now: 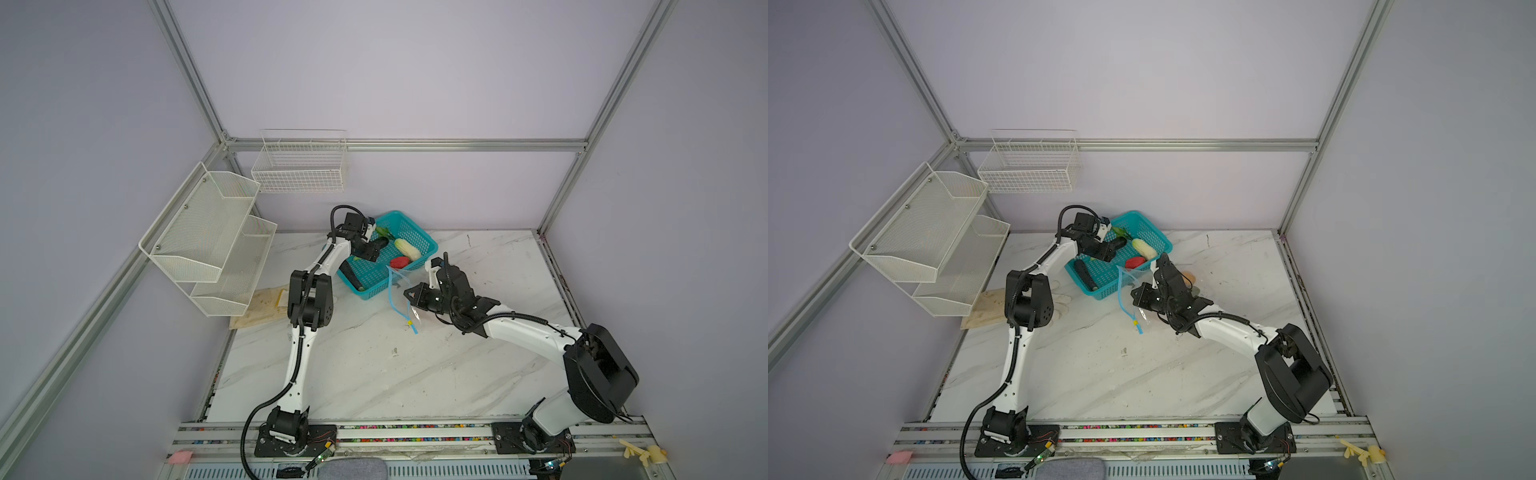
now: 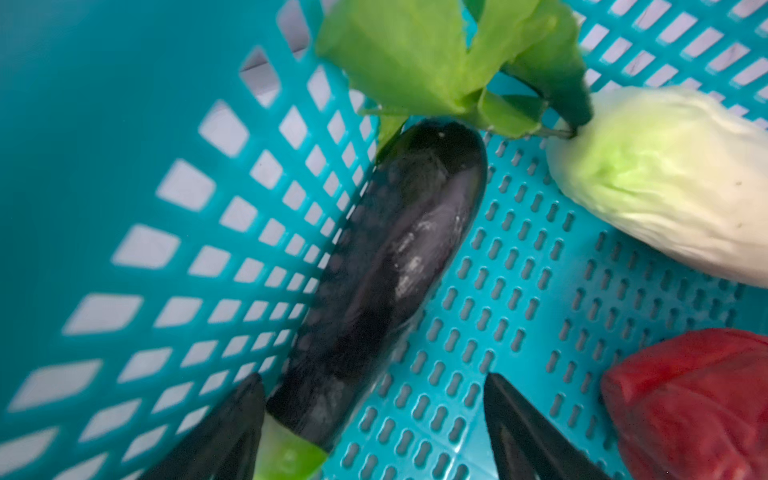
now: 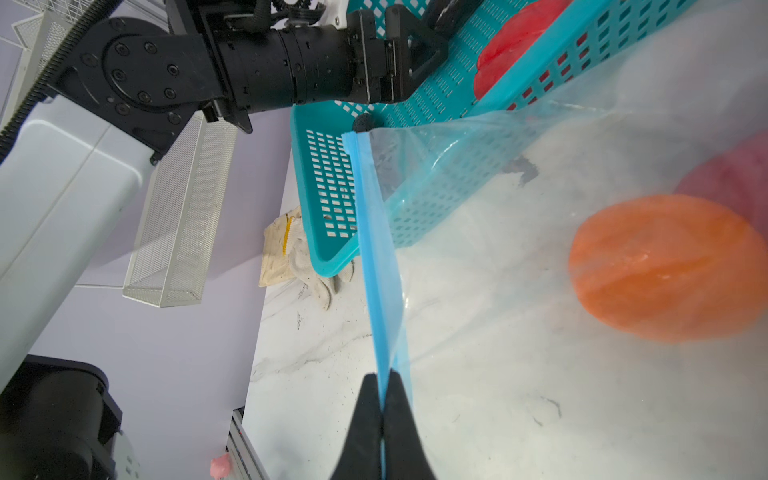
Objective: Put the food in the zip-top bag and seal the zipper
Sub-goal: 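Lower the left gripper onto the large black eggplant in the basket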
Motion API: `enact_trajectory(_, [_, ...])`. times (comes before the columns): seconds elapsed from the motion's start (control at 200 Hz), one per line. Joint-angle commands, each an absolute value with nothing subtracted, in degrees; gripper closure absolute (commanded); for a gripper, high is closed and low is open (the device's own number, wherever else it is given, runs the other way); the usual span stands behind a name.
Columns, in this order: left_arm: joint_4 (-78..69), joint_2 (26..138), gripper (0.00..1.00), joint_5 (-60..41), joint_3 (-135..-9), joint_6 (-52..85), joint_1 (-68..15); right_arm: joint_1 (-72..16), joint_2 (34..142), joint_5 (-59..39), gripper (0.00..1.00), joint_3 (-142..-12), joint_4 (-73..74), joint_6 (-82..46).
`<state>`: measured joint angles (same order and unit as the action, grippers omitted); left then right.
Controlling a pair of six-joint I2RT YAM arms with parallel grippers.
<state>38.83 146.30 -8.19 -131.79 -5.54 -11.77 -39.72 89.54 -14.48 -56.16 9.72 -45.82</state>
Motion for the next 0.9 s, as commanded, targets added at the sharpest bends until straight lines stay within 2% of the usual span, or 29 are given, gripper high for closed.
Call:
enact_trajectory(0.0, [37.7,146.1,0.21,-10.3,-136.8,-5.6,-12.0,-39.4,90.4,-14.9,1.00,-58.3,11.5,-46.3])
enact_trajectory(0.305, [35.5,143.4,0.27,-8.6,-131.3,-4.9,-13.5,-39.4,91.2,-15.4,1.00,-58.6,11.9,-46.1])
enact_trajectory(0.595, [33.6,146.3,0.36,-9.4,-134.6,-4.7,-13.8,-39.4,91.2,-15.2,1.00,-58.8,11.6,-46.3])
enact_trajectory(0.895, [33.0,148.1,0.35,-9.9,-135.1,-5.1,-14.1,-39.4,91.5,-14.9,1.00,-59.2,11.2,-46.2])
